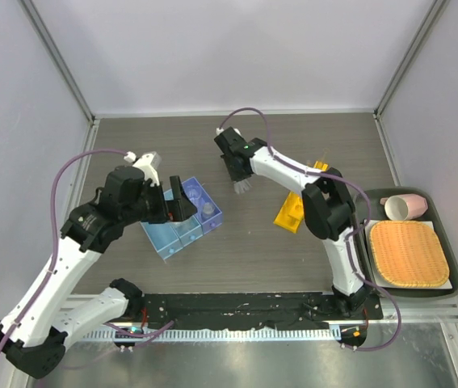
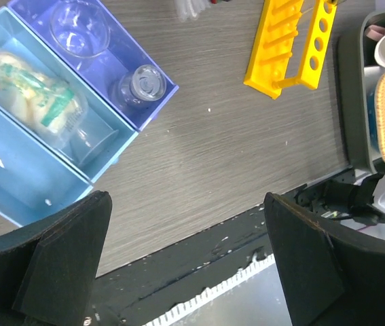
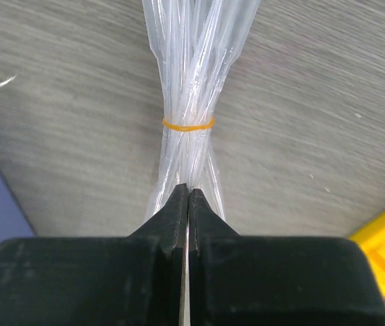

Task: Organize the chemistry lab equipment

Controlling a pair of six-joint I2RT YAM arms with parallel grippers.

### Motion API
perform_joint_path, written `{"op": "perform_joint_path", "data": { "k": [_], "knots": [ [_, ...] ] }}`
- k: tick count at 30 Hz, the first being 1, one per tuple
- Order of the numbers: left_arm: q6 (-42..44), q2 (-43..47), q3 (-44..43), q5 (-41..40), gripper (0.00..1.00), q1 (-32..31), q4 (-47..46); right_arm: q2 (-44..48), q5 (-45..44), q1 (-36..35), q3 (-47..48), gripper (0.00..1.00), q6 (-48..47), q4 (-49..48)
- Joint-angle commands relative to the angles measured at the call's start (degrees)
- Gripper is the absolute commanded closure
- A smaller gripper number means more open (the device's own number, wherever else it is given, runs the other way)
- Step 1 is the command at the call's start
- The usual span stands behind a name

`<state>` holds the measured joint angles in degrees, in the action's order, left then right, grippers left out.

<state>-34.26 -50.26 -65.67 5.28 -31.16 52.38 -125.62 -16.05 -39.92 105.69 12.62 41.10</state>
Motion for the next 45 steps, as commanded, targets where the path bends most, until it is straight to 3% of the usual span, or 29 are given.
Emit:
{"op": "perform_joint_path", "data": {
  "k": [1,13,24,45],
  "knots": [
    [-6.07,-0.89,2.12,3.24,0.0,-0.04,-9.12,13.28,-3.19,-1.47,-2.94,0.99,0.74,0.2],
    [-22.41,-1.51,14.07,9.14,0.0,1.01,-29.96,31.74,-7.59,-13.32,-9.27,0.99,4.16,6.8],
    [-25.59,4.02,20.66,10.72,0.0,4.35,-41.56,39.39,-11.01,-24.76,-15.51,0.99,10.67,7.85],
    [-29.37,6.49,29.11,13.27,0.06,4.53,-51.85,34.48,-12.51,-30.92,-7.78,0.99,12.16,8.47]
  ]
}}
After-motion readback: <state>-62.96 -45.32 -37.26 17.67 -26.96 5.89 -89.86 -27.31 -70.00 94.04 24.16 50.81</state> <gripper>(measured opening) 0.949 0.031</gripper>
